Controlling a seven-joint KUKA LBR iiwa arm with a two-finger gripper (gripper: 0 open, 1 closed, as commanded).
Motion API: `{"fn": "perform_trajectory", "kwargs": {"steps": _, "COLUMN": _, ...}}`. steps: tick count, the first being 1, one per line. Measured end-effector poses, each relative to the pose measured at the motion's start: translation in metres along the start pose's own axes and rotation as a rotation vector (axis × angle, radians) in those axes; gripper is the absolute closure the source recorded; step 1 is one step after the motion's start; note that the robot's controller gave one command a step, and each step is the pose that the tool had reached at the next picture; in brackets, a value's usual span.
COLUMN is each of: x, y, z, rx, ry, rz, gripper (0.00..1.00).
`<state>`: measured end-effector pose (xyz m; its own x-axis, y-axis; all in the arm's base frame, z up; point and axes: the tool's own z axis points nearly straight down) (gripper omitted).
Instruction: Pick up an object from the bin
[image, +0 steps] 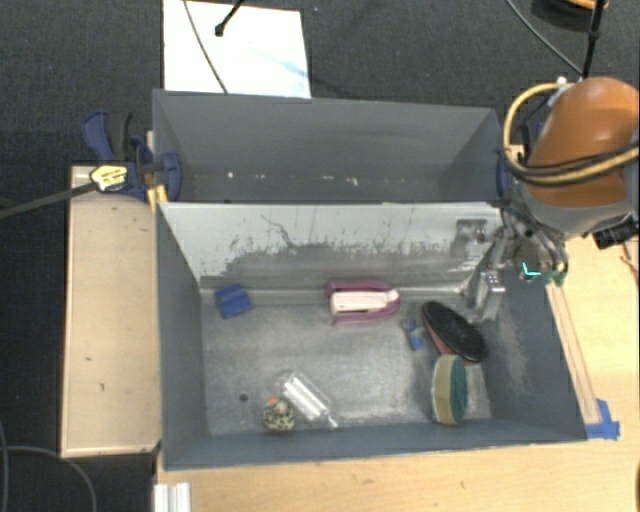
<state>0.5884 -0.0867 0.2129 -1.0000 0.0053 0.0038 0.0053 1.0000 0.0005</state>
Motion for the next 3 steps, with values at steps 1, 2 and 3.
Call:
{"fn": "perform_trajectory", "kwargs": {"steps": 1, "x": 0.023, "y": -0.033, "z": 0.128, "rx": -0.004, "ry": -0.004, "rz": 0.109, "gripper": 0.0}}
{"fn": "perform_trajectory", "kwargs": {"steps": 2, "x": 0.018, "y": -0.031, "z": 0.122, "rx": -0.004, "ry": -0.02, "rz": 0.101, "gripper": 1.0}}
{"fn": "perform_trajectory", "kwargs": {"steps": 3, "x": -0.003, "y": -0.059, "z": 0.137, "rx": -0.006, "ry": -0.023, "rz": 0.231, "gripper": 1.0}}
